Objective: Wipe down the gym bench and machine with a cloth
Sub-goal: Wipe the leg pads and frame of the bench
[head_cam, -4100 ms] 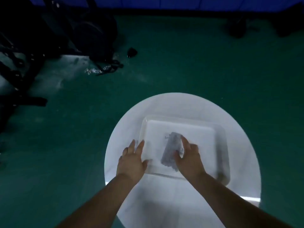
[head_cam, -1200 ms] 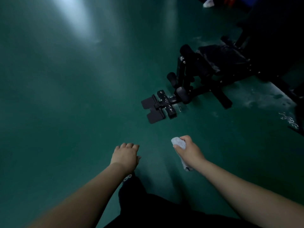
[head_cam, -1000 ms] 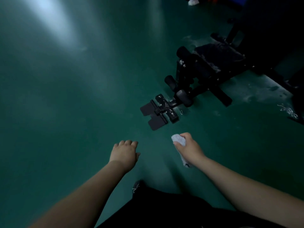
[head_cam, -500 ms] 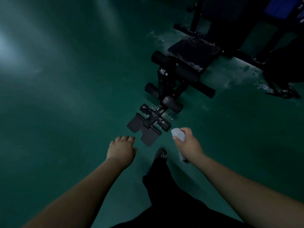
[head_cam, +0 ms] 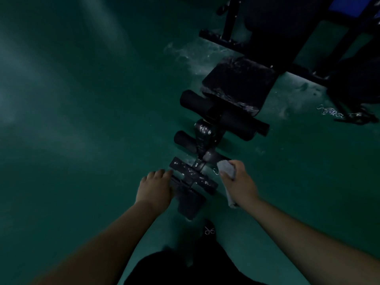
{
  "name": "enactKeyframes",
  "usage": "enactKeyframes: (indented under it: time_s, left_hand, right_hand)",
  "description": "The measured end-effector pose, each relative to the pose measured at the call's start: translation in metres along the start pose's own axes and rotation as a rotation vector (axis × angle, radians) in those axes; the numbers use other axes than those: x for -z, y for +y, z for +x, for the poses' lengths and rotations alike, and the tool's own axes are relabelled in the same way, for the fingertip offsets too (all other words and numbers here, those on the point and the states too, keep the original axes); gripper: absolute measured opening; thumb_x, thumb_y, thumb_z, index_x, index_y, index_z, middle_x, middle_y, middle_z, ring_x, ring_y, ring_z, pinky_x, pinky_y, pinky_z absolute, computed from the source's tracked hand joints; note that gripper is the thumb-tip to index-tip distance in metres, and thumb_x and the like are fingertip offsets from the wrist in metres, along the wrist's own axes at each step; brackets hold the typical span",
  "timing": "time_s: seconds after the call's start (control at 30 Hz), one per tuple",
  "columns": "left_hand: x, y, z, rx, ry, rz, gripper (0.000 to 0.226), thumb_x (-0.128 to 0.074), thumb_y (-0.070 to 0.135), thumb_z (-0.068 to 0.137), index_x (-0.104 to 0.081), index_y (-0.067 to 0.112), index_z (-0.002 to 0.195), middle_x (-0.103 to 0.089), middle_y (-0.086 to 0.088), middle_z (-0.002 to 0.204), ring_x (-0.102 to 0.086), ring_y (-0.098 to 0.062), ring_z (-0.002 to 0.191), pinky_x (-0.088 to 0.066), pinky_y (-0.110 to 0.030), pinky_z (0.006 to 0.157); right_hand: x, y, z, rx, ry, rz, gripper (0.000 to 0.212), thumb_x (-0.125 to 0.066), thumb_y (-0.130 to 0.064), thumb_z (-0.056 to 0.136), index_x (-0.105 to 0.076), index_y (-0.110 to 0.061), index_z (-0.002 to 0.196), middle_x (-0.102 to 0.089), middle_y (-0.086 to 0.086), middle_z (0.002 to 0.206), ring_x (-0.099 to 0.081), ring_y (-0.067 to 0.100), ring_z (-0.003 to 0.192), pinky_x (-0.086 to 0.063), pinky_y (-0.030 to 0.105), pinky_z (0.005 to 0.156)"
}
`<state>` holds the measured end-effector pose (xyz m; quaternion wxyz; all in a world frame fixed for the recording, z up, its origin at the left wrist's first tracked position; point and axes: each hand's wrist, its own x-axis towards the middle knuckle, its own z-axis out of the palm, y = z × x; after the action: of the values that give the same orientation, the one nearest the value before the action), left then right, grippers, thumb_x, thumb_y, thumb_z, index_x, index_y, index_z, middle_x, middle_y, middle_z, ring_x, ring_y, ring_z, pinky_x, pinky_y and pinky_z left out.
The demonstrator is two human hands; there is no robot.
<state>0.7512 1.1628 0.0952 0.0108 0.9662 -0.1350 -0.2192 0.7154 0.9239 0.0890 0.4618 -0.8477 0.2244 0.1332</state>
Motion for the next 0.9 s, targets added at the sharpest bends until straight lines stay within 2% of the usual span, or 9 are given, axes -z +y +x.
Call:
enactKeyframes:
  time_s: [0.13, 0.3, 0.37, 0.47, 0.6, 0.67, 0.73, 0.8, 0.9]
  left_hand:
    - [0.016, -0.010, 0.057, -0.083, 0.002, -0.006, 0.053, -0.040, 0.037, 0.096, -0.027, 0.025, 0.145, -0.038, -0.001, 0.146, -0.036, -0.024, 0.131, -0.032, -0.037, 0.106]
    - [0.029, -0.026, 0.140, -0.223, -0.015, 0.020, 0.056, -0.040, 0.037, 0.097, -0.023, 0.021, 0.147, -0.036, -0.003, 0.148, -0.034, -0.025, 0.133, -0.032, -0.038, 0.108]
    - [0.029, -0.031, 0.170, -0.296, -0.023, 0.037, 0.057, -0.040, 0.038, 0.097, -0.021, 0.022, 0.148, -0.036, -0.002, 0.147, -0.036, -0.024, 0.131, -0.035, -0.039, 0.106]
    - [0.024, -0.036, 0.210, -0.395, -0.029, 0.028, 0.059, -0.041, 0.039, 0.096, -0.019, 0.024, 0.149, -0.035, -0.001, 0.148, -0.036, -0.023, 0.130, -0.037, -0.039, 0.103]
    - [0.009, -0.038, 0.254, -0.499, 0.001, -0.027, 0.060, -0.046, 0.040, 0.096, -0.020, 0.026, 0.148, -0.037, 0.002, 0.145, -0.037, -0.021, 0.128, -0.038, -0.038, 0.102]
    - [-0.002, -0.039, 0.273, -0.532, 0.020, -0.057, 0.062, -0.047, 0.040, 0.095, -0.020, 0.027, 0.148, -0.038, 0.002, 0.145, -0.037, -0.021, 0.127, -0.038, -0.039, 0.102]
    - [-0.014, -0.040, 0.292, -0.546, 0.024, -0.084, 0.063, -0.048, 0.039, 0.095, -0.018, 0.027, 0.149, -0.035, 0.002, 0.148, -0.034, -0.021, 0.131, -0.037, -0.039, 0.105]
    - [-0.028, -0.040, 0.308, -0.553, 0.040, -0.100, 0.064, -0.048, 0.040, 0.095, -0.018, 0.028, 0.150, -0.032, 0.002, 0.150, -0.031, -0.020, 0.134, -0.035, -0.040, 0.107]
    - [-0.045, -0.043, 0.327, -0.548, 0.058, -0.124, 0.064, -0.049, 0.039, 0.095, -0.018, 0.028, 0.150, -0.026, 0.001, 0.153, -0.026, -0.021, 0.137, -0.033, -0.040, 0.109]
  right_hand:
    - [-0.013, -0.017, 0.037, -0.005, 0.067, 0.031, 0.037, -0.056, -0.033, 0.094, -0.043, -0.023, 0.127, -0.055, -0.008, 0.108, -0.055, 0.009, 0.086, -0.035, 0.012, 0.060]
    - [-0.041, -0.023, 0.073, -0.038, 0.168, 0.055, 0.043, -0.056, -0.039, 0.093, -0.041, -0.027, 0.131, -0.054, -0.005, 0.119, -0.055, 0.011, 0.092, -0.042, 0.023, 0.072]
    - [-0.056, -0.023, 0.086, -0.053, 0.234, 0.081, 0.043, -0.058, -0.039, 0.091, -0.042, -0.029, 0.131, -0.054, -0.006, 0.122, -0.054, 0.010, 0.093, -0.043, 0.019, 0.070]
    - [-0.080, -0.021, 0.106, -0.065, 0.346, 0.161, 0.042, -0.062, -0.035, 0.089, -0.046, -0.031, 0.128, -0.055, -0.005, 0.120, -0.055, 0.007, 0.095, -0.037, 0.006, 0.065]
    - [-0.104, -0.023, 0.141, -0.085, 0.505, 0.245, 0.045, -0.065, -0.031, 0.088, -0.049, -0.031, 0.130, -0.050, -0.003, 0.117, -0.054, 0.006, 0.092, -0.038, 0.006, 0.072]
    - [-0.110, -0.026, 0.164, -0.076, 0.569, 0.274, 0.049, -0.065, -0.030, 0.089, -0.047, -0.031, 0.134, -0.043, -0.004, 0.112, -0.052, 0.003, 0.089, -0.036, 0.001, 0.073]
    - [-0.117, -0.024, 0.189, -0.019, 0.621, 0.219, 0.051, -0.062, -0.030, 0.091, -0.045, -0.030, 0.139, -0.037, -0.005, 0.106, -0.049, 0.001, 0.084, -0.037, -0.001, 0.074]
    - [-0.127, -0.017, 0.211, 0.041, 0.652, 0.095, 0.050, -0.061, -0.027, 0.092, -0.045, -0.027, 0.140, -0.034, -0.005, 0.100, -0.043, 0.005, 0.079, -0.036, 0.003, 0.075]
    - [-0.145, 0.003, 0.222, 0.117, 0.691, -0.027, 0.036, -0.061, -0.020, 0.091, -0.059, -0.020, 0.127, -0.034, -0.009, 0.091, -0.040, -0.001, 0.075, -0.035, 0.001, 0.073]
